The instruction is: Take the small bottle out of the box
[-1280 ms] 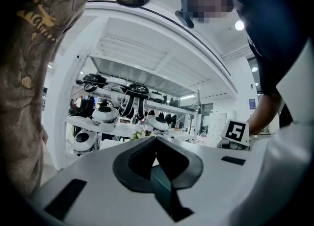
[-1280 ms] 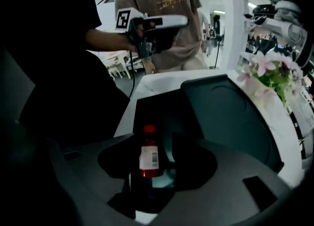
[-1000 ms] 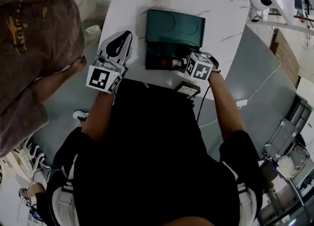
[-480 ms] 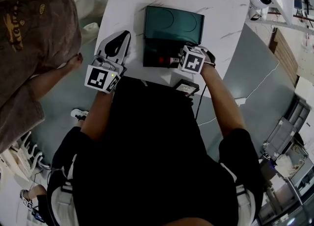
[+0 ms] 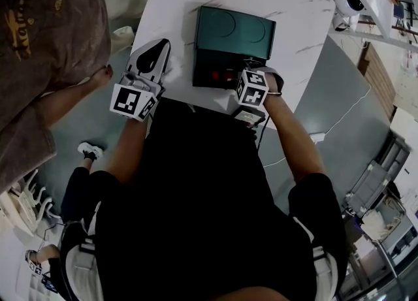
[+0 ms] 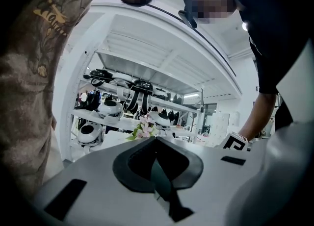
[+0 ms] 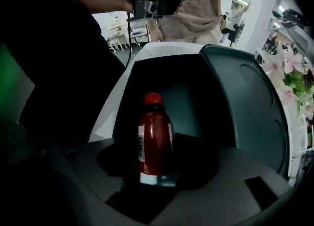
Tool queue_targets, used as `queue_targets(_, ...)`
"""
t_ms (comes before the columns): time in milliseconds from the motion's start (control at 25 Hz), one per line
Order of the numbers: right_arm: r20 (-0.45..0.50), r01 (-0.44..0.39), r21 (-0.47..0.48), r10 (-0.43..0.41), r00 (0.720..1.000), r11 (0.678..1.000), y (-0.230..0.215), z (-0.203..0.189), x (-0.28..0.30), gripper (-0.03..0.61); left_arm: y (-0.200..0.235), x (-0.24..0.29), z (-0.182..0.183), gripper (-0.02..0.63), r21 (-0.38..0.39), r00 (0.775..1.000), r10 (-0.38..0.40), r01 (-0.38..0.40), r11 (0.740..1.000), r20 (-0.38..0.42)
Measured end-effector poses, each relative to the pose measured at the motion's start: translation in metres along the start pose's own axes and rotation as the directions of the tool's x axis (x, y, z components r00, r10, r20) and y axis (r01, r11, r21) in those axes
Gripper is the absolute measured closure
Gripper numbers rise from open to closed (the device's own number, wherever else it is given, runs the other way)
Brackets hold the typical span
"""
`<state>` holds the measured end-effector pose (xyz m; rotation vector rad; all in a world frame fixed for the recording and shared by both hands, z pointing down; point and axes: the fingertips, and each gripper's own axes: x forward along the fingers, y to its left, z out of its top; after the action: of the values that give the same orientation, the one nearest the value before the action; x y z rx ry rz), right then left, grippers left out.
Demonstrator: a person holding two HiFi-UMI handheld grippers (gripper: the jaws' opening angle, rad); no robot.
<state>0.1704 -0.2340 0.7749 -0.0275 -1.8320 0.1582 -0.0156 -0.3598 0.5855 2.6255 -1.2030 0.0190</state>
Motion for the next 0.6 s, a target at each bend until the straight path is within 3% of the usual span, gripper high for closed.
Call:
queue_targets(200,0.032,0.038,-0.037,-0.037,0.999,0.999,-0.002,0.002,-0.005,0.341,-0.005,0.008,0.005,0.598,0.01,1.0,-0.016,0.015,1.0,0.01)
queue_targets(400,0.148,0.084,-0.029,-0.079,0.986,0.996,-0.006,0.019,-0.033,0.344,-0.001,0.012,0.018,0.598,0.027,0.999,-0.018,0.018,0.999,0.026)
queue_targets(520,0.275,0.155,0.025,-0.156,0.949,0.988,-0.018,0.038,-0.069,0.344,-0.003,0.017,0.028,0.598,0.053,0.999,-0.035,0.033,0.998,0.037)
queue_targets(600,0.388,0.198,0.108,-0.224,0.894,0.974,-0.03,0.054,-0.103,0.344,-0.005,0.021,0.038,0.598,0.07,0.998,-0.044,0.04,0.997,0.046)
